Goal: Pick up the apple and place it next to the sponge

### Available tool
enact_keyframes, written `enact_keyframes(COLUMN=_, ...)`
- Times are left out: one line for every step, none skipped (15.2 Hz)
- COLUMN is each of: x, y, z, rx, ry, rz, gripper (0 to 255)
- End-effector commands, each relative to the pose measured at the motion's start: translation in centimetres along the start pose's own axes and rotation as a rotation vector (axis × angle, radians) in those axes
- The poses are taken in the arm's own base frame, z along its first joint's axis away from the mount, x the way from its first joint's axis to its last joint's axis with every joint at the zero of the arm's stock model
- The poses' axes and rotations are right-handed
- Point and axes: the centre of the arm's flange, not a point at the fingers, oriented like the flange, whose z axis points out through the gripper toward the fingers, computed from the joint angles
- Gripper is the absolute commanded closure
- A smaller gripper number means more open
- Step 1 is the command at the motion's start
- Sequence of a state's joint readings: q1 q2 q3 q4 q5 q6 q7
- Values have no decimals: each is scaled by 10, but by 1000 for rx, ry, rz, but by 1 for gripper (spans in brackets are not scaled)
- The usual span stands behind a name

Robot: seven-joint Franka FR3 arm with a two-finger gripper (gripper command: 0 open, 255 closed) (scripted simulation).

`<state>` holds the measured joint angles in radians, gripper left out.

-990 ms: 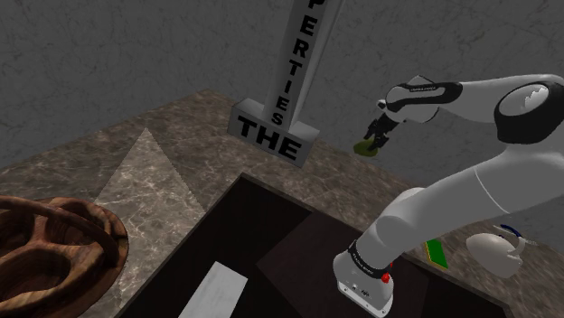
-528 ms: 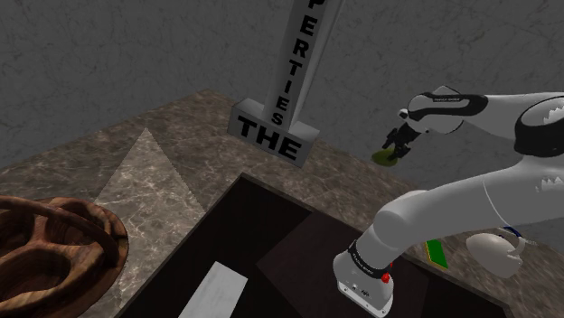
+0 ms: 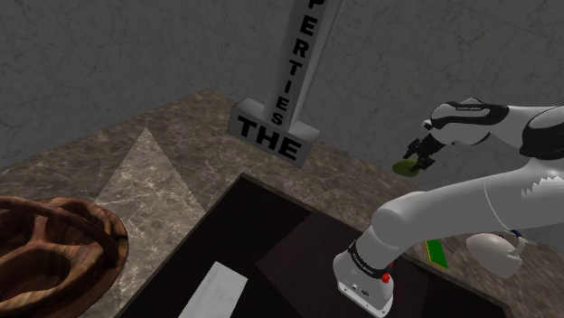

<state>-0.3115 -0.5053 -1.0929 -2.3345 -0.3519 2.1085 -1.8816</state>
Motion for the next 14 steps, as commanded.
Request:
enact_keyframes(x=-23, y=-11, z=-4, rx=1, ry=0, rz=-2, gripper=255)
enact_keyframes(x=-35, y=-16, z=-6, rx=1, ry=0, rz=-2, gripper=255)
enact_keyframes(x=-47, y=-21, z=-8, rx=1, ry=0, rz=-2, gripper=255)
enact_keyframes(x=-59, y=-26, z=-10, rx=1, ry=0, rz=-2, gripper=255)
enact_keyframes(x=-71, y=-31, z=-12, rx=1, ry=0, rz=-2, gripper=255)
enact_keyframes(x=-83, y=-36, z=-14, rx=1, ry=0, rz=-2, gripper=255)
enact_keyframes(x=-96, y=-41, z=-15, rx=1, ry=0, rz=-2, gripper=255)
enact_keyframes(x=-108, y=-46, z=-17, rx=1, ry=0, rz=-2, gripper=255)
enact_keyframes(x=-120, y=-51, z=-19, rx=1, ry=0, rz=-2, gripper=255)
enact_keyframes(x=-132, y=-56, z=-21, rx=1, ry=0, rz=-2, gripper=255)
enact_keyframes(x=-144, y=-61, z=-23, rx=1, ry=0, rz=-2, gripper=255)
enact_keyframes(x=-156, y=-66, z=-25, rx=1, ry=0, rz=-2, gripper=255)
enact_keyframes(x=-165, y=-70, z=-26, rx=1, ry=0, rz=-2, gripper=255)
enact_keyframes(x=-165, y=-71, z=-21, rx=1, ry=0, rz=-2, gripper=255)
